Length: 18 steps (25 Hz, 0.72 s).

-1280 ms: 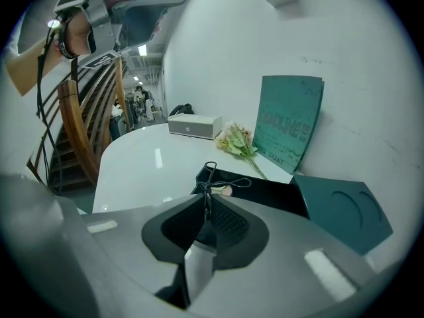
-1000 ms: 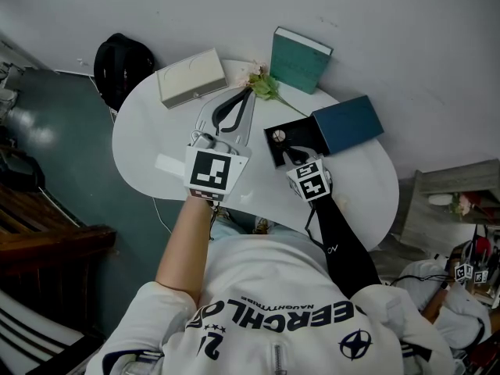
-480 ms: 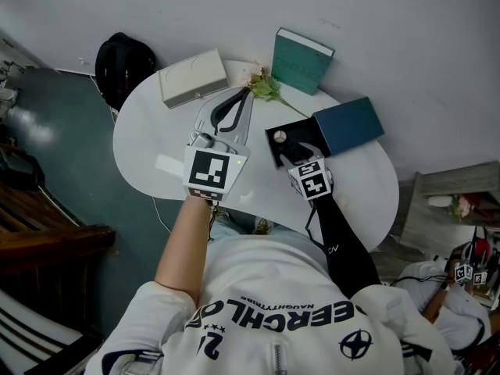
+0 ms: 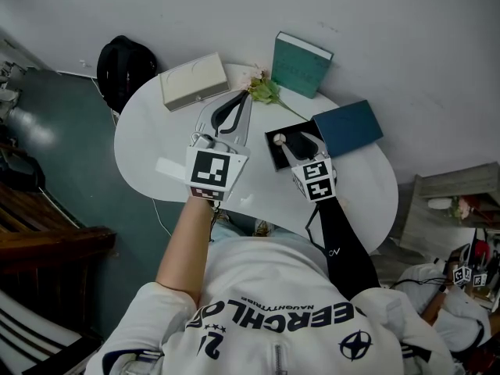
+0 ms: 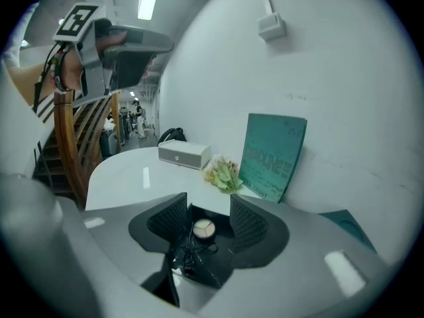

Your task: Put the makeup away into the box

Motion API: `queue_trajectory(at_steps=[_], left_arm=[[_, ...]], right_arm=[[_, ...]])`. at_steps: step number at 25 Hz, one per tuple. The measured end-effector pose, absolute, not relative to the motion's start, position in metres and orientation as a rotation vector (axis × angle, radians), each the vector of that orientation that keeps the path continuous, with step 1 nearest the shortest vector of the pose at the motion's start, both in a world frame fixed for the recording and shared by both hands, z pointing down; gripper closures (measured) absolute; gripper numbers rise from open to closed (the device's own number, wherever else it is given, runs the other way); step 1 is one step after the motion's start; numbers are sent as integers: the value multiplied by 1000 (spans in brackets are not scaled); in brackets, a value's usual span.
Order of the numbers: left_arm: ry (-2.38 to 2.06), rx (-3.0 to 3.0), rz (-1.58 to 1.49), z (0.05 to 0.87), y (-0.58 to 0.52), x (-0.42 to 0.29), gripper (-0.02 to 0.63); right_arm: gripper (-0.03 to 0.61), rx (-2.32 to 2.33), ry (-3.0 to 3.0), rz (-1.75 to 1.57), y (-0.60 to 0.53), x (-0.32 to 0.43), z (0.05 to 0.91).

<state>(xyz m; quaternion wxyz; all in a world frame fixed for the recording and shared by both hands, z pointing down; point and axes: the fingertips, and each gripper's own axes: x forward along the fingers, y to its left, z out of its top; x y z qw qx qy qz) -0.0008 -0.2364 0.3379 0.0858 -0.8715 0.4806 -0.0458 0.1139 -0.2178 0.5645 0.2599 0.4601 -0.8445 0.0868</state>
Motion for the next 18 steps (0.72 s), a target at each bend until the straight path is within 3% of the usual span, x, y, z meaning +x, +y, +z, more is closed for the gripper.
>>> queue_trajectory(at_steps=[18], left_arm=[[1483,-2567,-107,324,-241,-17,607]], right_arm=[[360,1528,-2575,-201,-244,119,347]])
